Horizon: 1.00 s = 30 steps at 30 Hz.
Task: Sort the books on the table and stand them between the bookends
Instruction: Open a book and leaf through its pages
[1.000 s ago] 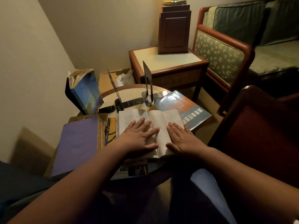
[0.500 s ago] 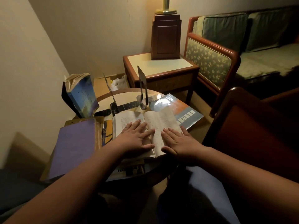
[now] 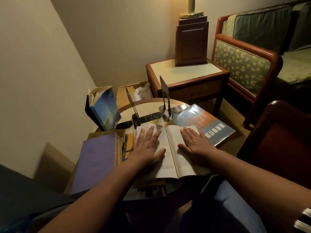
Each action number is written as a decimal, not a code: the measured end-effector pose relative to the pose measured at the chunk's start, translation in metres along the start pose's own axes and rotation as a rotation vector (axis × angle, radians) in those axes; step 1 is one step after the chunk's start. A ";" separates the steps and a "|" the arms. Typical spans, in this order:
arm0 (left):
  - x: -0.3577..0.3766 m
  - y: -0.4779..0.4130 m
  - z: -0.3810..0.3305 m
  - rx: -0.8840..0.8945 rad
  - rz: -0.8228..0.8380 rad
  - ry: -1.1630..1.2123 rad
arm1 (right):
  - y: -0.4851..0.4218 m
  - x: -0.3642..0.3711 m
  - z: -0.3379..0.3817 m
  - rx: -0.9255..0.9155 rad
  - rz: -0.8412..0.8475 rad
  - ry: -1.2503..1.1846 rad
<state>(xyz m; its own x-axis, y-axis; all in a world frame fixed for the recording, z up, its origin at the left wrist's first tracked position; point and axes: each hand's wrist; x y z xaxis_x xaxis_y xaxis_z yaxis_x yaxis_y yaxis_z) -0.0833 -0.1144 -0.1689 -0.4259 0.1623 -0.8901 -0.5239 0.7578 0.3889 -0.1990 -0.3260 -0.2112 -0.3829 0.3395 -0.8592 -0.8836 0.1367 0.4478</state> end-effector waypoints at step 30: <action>-0.118 -0.020 0.005 0.045 0.069 0.977 | 0.012 -0.021 0.010 -0.092 -0.293 -0.033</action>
<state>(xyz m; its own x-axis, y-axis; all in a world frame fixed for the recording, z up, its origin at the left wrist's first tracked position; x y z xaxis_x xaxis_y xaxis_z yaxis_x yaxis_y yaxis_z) -0.0194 -0.1453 -0.0728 -0.8883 -0.3720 -0.2693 -0.4549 0.7928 0.4055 -0.1986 -0.3226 -0.1854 -0.1007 0.3285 -0.9391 -0.9764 0.1487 0.1567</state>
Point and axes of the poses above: each hand's wrist, its own y-axis away from the middle knuckle, its own x-axis out of the palm, z = x × y, and after that the axes turned 15 degrees about z, right-handed
